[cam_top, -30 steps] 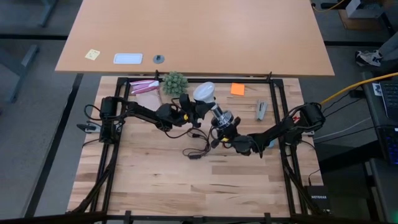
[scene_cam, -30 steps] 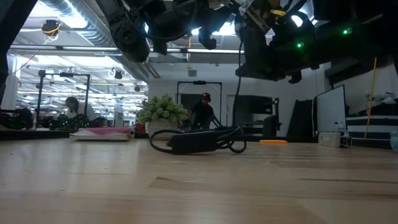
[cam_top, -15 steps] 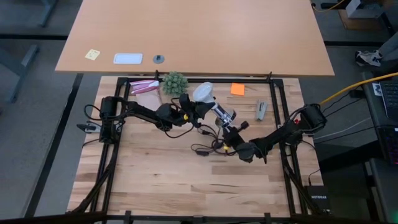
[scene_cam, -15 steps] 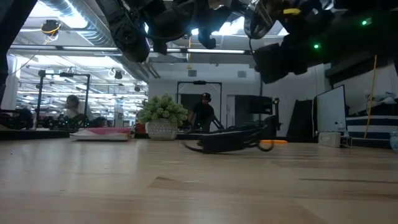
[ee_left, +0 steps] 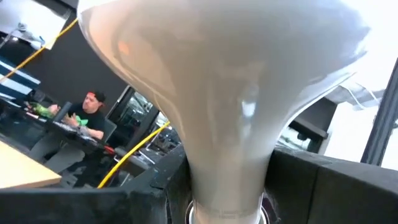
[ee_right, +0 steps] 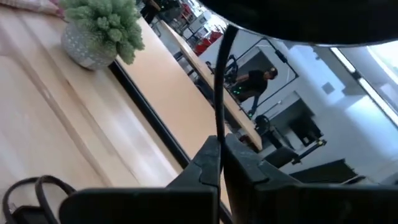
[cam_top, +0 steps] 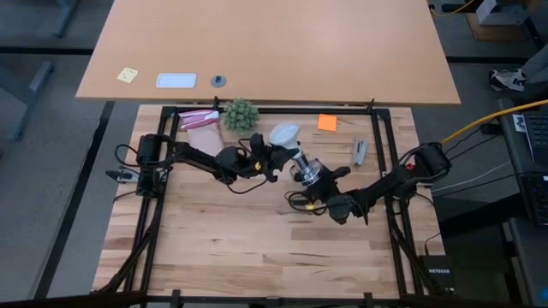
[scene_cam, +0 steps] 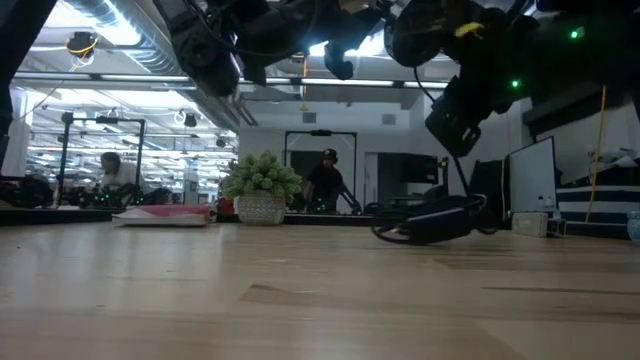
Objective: Screw lightbulb
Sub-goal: Remove the lightbulb from the lamp
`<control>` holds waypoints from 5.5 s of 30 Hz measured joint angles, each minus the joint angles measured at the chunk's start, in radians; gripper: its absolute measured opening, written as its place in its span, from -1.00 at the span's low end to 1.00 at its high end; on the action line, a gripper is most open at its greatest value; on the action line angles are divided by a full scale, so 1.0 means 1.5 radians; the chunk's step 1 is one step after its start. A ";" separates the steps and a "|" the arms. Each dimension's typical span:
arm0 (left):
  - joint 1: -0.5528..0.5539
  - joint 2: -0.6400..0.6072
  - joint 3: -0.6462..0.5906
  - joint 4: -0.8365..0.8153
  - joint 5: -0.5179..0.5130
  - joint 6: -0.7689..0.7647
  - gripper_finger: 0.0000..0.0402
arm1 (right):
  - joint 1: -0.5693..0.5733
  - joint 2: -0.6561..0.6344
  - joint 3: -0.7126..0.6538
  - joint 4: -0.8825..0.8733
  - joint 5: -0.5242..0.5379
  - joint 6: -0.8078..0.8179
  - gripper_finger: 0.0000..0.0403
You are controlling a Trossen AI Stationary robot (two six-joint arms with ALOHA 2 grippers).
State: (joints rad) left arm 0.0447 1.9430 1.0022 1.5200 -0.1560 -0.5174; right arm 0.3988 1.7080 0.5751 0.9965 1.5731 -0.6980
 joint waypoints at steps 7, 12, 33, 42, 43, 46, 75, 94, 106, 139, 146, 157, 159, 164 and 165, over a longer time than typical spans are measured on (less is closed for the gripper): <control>-0.010 -0.001 -0.032 -0.011 0.002 -0.008 -0.23 | 0.001 -0.050 0.000 -0.004 0.002 -0.069 -0.94; -0.008 -0.001 -0.061 -0.002 0.002 -0.012 -0.23 | 0.003 -0.092 0.000 -0.004 0.003 -0.102 -0.94; 0.039 0.000 -0.086 -0.078 -0.007 0.057 -0.23 | 0.055 -0.118 0.001 0.002 -0.003 -0.027 -0.94; 0.066 0.000 -0.085 -0.105 -0.007 0.070 -0.23 | 0.098 -0.117 0.001 -0.003 -0.135 0.249 -0.94; 0.068 0.000 -0.085 -0.100 -0.006 0.063 -0.23 | 0.096 -0.117 0.001 -0.005 -0.173 0.296 -0.94; 0.071 0.000 -0.081 -0.090 -0.006 0.047 -0.23 | 0.075 -0.109 0.001 -0.032 -0.296 0.431 -0.94; 0.040 0.001 -0.059 -0.127 -0.045 0.208 -0.23 | -0.040 0.008 0.001 0.033 -0.500 0.666 -0.94; 0.035 0.001 -0.059 -0.089 -0.015 0.121 -0.23 | -0.067 0.107 0.179 -0.193 -0.409 0.636 -0.94; 0.036 0.000 -0.059 -0.077 -0.014 0.115 -0.23 | -0.066 0.112 0.174 -0.307 -0.258 0.634 -0.94; 0.130 0.000 -0.060 -0.575 -0.021 -0.017 -0.23 | -0.066 0.112 0.174 -0.513 -0.371 0.637 -0.94; 0.130 0.000 -0.060 -0.677 -0.020 -0.032 -0.23 | -0.066 0.112 0.174 -0.512 -0.376 0.637 -0.94; 0.133 0.000 -0.060 -0.776 -0.021 0.050 -0.23 | -0.065 0.112 0.174 -0.511 -0.380 0.636 -0.94; 0.133 0.000 -0.060 -0.792 -0.020 0.078 -0.23 | -0.065 0.112 0.174 -0.511 -0.381 0.636 -0.94; 0.134 0.000 -0.060 -0.812 -0.021 0.122 -0.23 | -0.065 0.112 0.174 -0.511 -0.393 0.636 -0.94; 0.136 0.000 -0.060 -0.814 -0.021 0.124 -0.23 | -0.065 0.112 0.174 -0.511 -0.394 0.636 -0.94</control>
State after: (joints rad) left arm 0.2483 1.9430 0.9119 0.2995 -0.1871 -0.3307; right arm 0.3008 1.8767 0.8356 0.2306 0.9826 0.2565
